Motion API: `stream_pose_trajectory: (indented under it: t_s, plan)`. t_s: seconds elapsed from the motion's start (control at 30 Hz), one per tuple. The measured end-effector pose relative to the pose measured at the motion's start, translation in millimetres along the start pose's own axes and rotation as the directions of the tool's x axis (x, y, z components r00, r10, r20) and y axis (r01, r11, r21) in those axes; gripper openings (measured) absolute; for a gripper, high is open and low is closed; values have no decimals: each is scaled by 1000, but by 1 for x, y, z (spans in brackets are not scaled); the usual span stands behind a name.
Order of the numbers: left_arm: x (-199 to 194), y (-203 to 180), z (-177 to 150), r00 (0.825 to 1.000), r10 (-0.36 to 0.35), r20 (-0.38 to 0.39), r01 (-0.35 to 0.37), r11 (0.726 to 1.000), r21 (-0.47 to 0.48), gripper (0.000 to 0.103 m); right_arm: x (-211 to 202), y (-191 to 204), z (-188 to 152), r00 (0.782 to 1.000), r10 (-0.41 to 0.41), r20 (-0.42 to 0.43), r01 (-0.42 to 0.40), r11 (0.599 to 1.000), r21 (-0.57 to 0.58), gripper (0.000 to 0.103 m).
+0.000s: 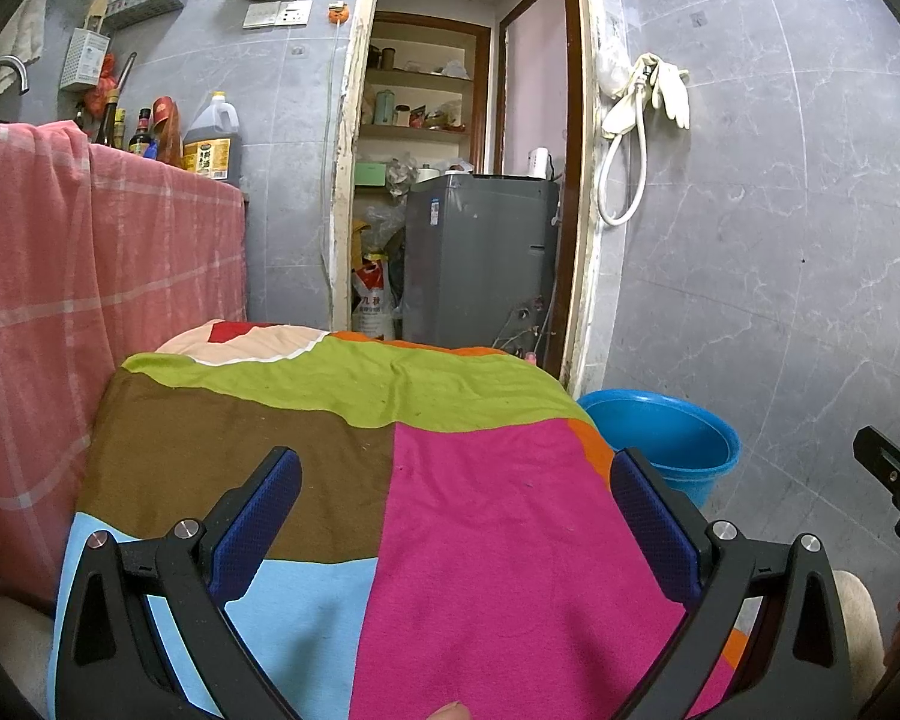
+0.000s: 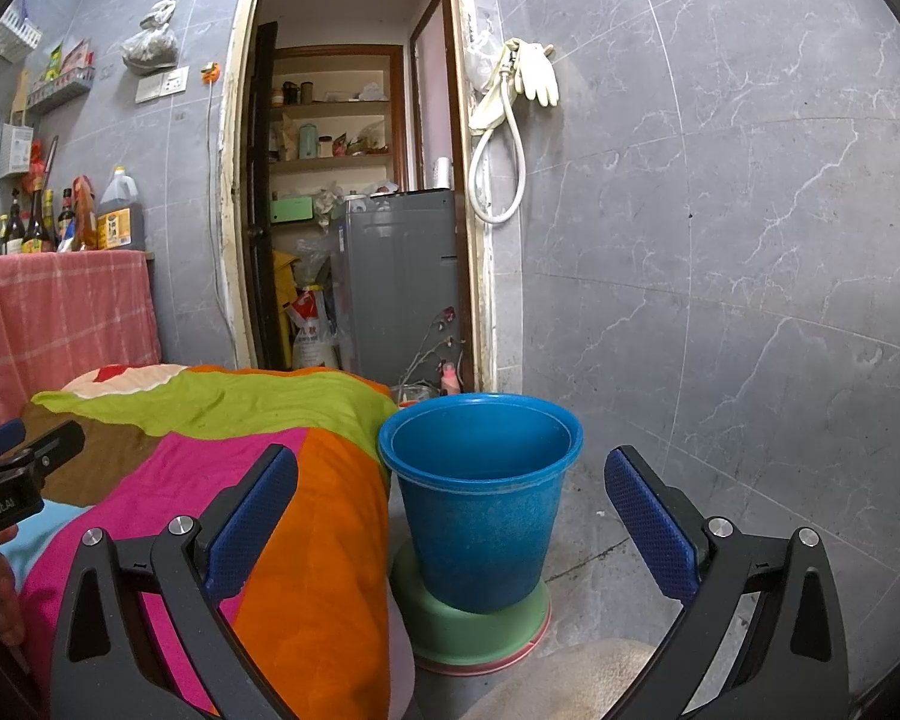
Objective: Collect trash
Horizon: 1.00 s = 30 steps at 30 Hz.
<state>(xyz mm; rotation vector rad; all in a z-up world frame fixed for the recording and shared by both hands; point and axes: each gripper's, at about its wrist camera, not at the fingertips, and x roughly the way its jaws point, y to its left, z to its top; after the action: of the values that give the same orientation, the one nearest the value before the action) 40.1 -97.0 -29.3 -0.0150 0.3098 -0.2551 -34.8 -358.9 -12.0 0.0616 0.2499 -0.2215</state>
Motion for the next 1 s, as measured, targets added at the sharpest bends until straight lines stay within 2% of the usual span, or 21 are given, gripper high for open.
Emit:
stream_pose_trajectory:
  t_s: [1.0]
  plan:
    - [-2, -2, 4, 1000, 5, 2, -5, 1000, -4, 101, 0, -1, -1, 1000, 2, 0, -2, 1000, 2, 103]
